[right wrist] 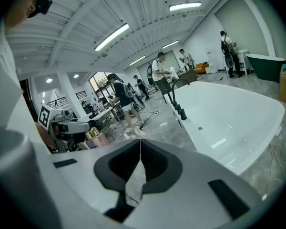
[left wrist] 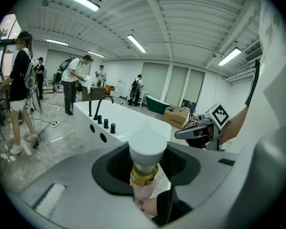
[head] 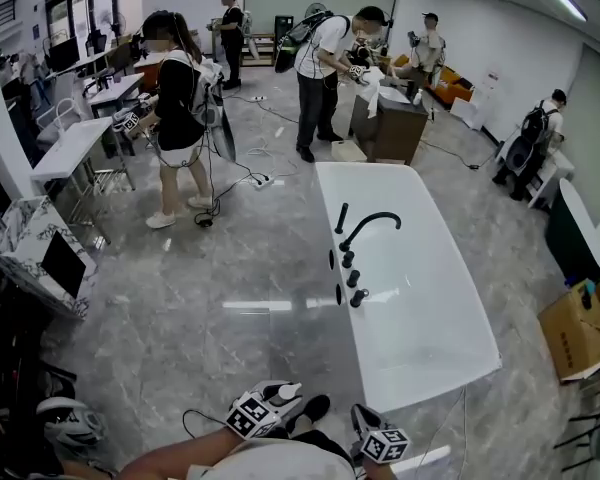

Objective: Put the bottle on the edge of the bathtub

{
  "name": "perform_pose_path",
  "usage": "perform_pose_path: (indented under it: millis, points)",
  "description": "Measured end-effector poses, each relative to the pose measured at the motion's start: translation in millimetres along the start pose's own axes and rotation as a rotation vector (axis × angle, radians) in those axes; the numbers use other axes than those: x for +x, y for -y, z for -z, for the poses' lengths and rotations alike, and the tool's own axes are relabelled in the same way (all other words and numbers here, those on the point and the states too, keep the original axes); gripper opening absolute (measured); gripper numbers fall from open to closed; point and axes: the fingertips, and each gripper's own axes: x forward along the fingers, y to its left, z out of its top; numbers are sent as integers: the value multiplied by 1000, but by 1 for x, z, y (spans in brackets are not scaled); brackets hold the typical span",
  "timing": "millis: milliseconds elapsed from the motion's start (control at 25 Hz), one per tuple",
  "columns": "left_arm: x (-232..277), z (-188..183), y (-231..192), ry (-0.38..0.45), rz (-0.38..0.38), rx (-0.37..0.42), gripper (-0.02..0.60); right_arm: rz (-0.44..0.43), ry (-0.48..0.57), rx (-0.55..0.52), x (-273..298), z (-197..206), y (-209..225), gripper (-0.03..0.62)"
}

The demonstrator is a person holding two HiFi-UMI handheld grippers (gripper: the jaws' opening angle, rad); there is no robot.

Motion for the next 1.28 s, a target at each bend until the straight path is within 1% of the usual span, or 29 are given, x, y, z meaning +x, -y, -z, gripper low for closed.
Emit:
perform_pose_path:
  millis: [200, 360, 680, 1280]
  points:
    - [19, -9, -14, -15, -1, -1, 153, -9, -2, -3, 25, -20, 16, 6]
    - [37, -25, -31, -5, -7, -12, 153, -16, 5, -6, 44, -44, 28, 6]
    - [77, -40, -54, -40, 7, -25, 153, 0, -13, 19, 63, -64, 60, 6]
    - [159, -95, -86, -68, 36, 0, 155, -13, 4, 51, 102, -116, 119, 6]
